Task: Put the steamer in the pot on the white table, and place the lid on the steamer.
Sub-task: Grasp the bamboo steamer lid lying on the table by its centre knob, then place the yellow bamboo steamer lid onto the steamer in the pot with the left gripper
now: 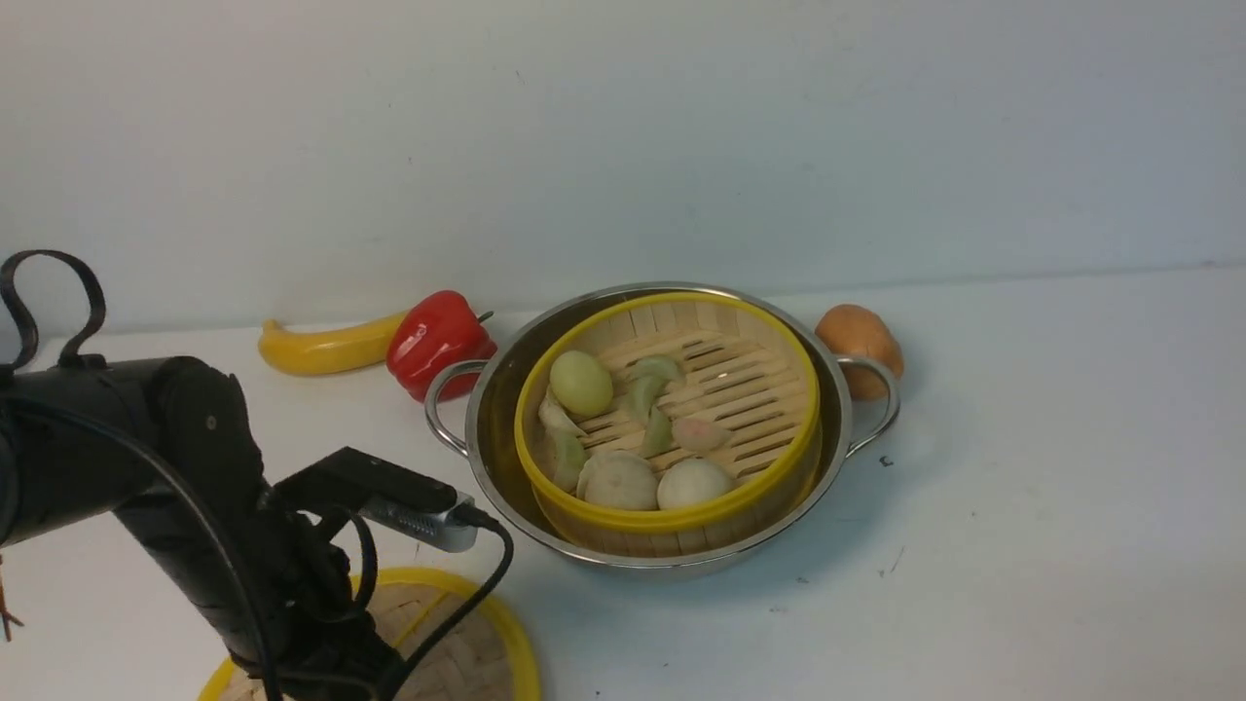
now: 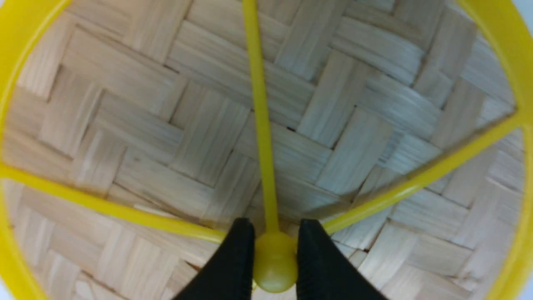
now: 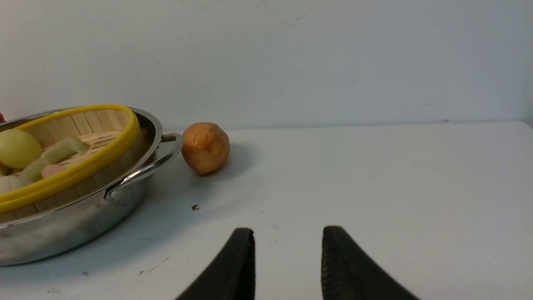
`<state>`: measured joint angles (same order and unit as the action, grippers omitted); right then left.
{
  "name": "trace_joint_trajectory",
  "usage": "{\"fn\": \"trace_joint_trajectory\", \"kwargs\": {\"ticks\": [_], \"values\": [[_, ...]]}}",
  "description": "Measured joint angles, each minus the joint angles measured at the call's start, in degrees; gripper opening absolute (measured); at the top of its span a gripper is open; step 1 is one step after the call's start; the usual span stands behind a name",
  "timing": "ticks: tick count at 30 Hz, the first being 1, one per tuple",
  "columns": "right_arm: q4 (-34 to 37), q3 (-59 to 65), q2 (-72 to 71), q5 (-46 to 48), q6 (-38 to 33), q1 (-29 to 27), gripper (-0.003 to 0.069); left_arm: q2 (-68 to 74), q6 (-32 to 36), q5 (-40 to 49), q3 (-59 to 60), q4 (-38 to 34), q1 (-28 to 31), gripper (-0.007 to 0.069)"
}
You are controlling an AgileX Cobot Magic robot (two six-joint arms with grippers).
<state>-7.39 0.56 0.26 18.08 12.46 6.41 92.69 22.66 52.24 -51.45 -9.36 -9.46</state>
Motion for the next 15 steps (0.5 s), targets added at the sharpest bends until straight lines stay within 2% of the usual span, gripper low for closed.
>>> {"fn": "trace_joint_trajectory", "kwargs": {"ticks": [4,9,13,15], "values": [[0.0,0.0,0.0,0.0,0.0,0.0,0.0242,-4.9,-3.5,9.2,-5.0,6.6,0.0,0.0115],[0.0,0.0,0.0,0.0,0.0,0.0,0.0242,-10.0,-5.1,14.5,-11.6,10.1,0.0,0.0115],[0.0,0.0,0.0,0.0,0.0,0.0,0.0242,-11.8,-3.2,15.3,-20.1,6.8,0.0,0.0115],[0.0,0.0,0.0,0.0,0.0,0.0,0.0242,-10.6,0.6,13.6,-25.3,1.3,-0.7,0.0115]]}}
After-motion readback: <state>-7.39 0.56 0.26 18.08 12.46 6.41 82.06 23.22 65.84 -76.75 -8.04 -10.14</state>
